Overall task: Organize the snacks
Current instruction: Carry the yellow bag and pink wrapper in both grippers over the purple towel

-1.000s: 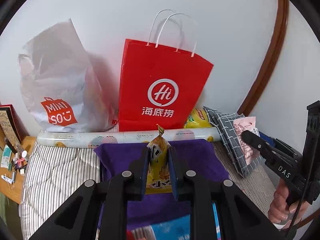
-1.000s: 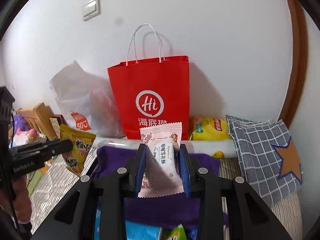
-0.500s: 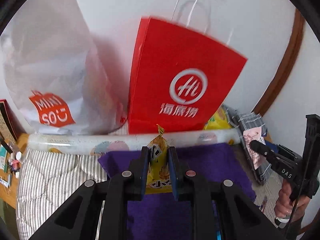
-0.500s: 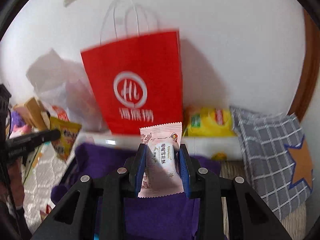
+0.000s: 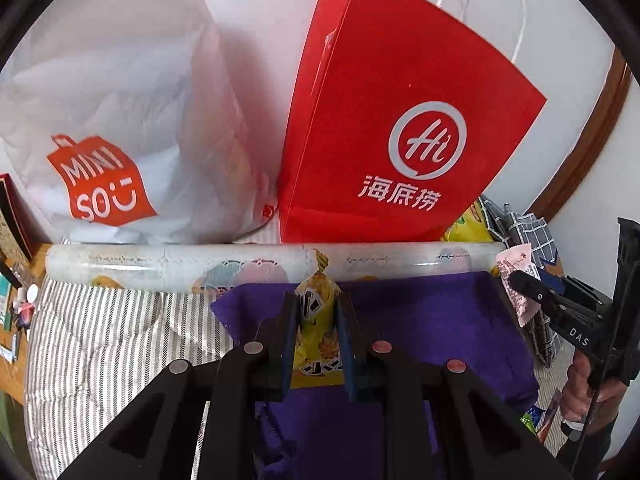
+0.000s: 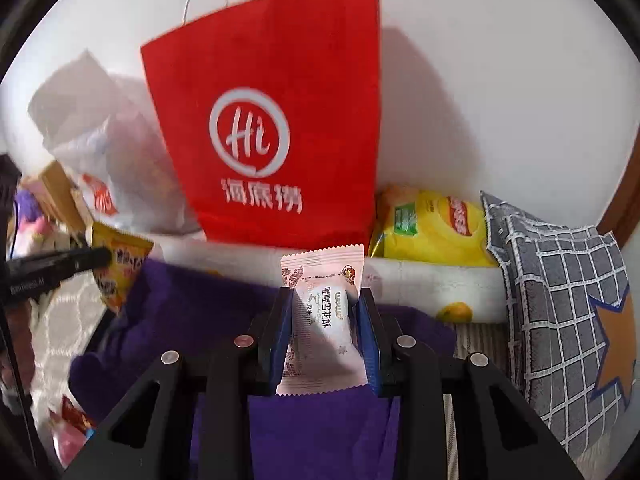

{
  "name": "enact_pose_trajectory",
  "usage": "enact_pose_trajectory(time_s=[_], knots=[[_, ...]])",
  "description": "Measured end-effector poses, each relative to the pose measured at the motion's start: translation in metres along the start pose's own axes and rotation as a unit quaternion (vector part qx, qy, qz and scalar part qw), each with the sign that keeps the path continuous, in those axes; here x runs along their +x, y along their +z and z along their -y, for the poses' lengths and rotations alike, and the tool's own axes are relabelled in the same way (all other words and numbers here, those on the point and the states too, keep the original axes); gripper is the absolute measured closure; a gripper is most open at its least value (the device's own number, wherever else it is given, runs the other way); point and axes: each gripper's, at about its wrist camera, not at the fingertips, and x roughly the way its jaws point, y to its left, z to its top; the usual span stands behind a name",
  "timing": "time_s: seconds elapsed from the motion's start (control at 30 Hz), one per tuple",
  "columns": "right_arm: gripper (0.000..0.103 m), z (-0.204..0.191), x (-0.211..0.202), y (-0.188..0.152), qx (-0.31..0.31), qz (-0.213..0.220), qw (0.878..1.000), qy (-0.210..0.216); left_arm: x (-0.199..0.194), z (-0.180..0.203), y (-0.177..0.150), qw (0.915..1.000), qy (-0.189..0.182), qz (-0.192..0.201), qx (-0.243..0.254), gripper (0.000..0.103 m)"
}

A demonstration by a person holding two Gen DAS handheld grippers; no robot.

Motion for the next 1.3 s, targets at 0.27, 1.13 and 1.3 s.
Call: enact_pose_trajectory(time_s=[0.27,1.13,1.3], knots=[[0.071,0.003,0.024,-0.008,0.007,-0.037,0.999,-0.003,0.006,0.001,-0.001,1.0000,0.004,-0.005,0.004,0.085],[0.071,-0.005,0.055,-0.021,-0.036,-0.117,0.992,-0.040,0.045,-0.001,-0.009,0.9973,-0.006,-0.073,-0.010,0.084],[0.069,-0.002,0.056,-0.020,-0.025,-0.125,0.991,-0.036,0.048,0.002,-0.013,0.9968,-0.005,-0.079,-0.005,0.084]])
